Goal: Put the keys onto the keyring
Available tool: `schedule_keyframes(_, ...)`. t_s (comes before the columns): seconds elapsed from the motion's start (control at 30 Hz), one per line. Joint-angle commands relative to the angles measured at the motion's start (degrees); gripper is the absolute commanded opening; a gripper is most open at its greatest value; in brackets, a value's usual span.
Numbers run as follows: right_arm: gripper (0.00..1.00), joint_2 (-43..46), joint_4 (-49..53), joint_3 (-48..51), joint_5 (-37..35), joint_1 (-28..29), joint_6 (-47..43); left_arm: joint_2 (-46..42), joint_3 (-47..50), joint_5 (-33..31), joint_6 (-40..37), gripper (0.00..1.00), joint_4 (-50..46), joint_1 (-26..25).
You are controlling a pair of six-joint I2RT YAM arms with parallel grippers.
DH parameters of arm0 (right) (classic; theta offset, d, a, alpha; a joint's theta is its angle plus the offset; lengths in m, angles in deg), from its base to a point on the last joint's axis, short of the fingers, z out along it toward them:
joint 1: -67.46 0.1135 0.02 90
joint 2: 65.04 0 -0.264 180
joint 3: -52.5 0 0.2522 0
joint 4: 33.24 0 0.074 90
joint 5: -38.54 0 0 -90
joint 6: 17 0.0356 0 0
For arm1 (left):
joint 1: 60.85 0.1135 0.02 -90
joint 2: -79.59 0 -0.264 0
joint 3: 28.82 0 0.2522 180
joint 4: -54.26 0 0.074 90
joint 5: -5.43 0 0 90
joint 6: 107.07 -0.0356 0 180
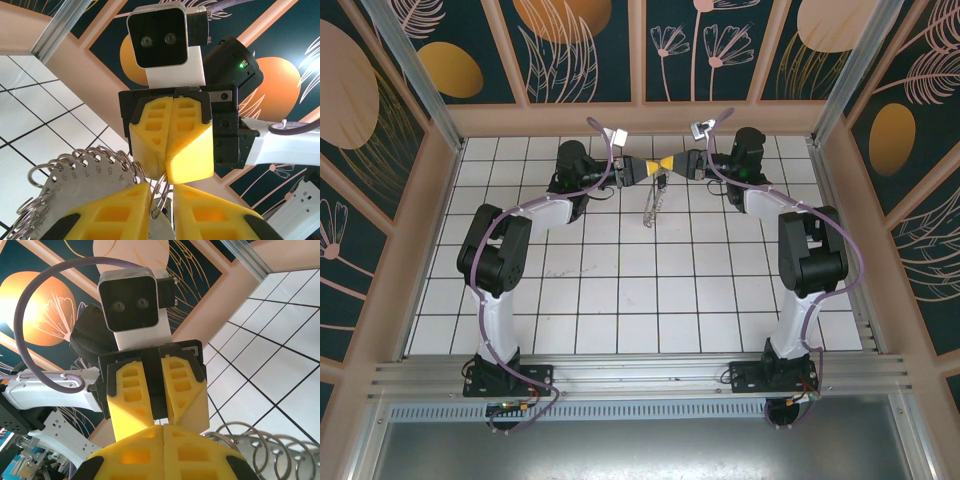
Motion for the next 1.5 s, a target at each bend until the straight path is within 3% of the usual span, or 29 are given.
schedule_keyframes(0.0, 0.00, -0.1, -2.3, -2.2, 0.7, 0.6, 0.1, 0.8, -1.7, 1.2, 0.0, 0.19, 2.9, -0.6)
schedule_keyframes(0.23, 0.00, -0.2, -2.2, -2.1, 0.4, 0.7, 0.0, 0.6, -1.8, 1.3, -0.1, 0.12, 2.9, -0.8)
schedule_keyframes(0.37, 0.00, -0.2, -2.1, -2.1, 0.5, 0.7, 0.0, 0.4, -1.6, 1.2, 0.0, 0.00, 3.1, -1.1)
schedule_keyframes(0.53, 0.00, 0.9, -2.0, -1.6, -0.5, 0.5, 0.5, -0.3, -0.5, -0.2, 2.4, 0.00, 5.6, -1.3)
schedule_keyframes(0.63, 0.23, 4.0, -3.9, 0.9, -3.8, -1.3, 2.1, -1.0, -0.3, -1.1, 3.3, 0.00, 6.4, -1.3)
schedule_keyframes(0.7, 0.31, 6.9, -5.9, 3.5, -6.1, -3.1, 3.7, -1.6, -0.4, -1.3, 3.9, 0.00, 6.8, -1.3)
schedule_keyframes(0.87, 0.35, 16.1, -3.2, 12.4, -13.7, -5.9, 1.0, -3.1, -0.7, -1.1, 5.1, 0.00, 7.8, -1.3)
schedule_keyframes(1.13, 0.42, 28.5, 2.2, 25.3, -27.4, -3.5, -10.1, -4.9, -2.8, 0.1, 2.0, 0.00, 7.1, -1.3)
schedule_keyframes(1.47, 0.46, 25.3, -1.5, 27.0, -25.7, 0.3, -16.6, -5.2, -5.0, 3.8, 3.8, 0.00, 7.5, -2.0)
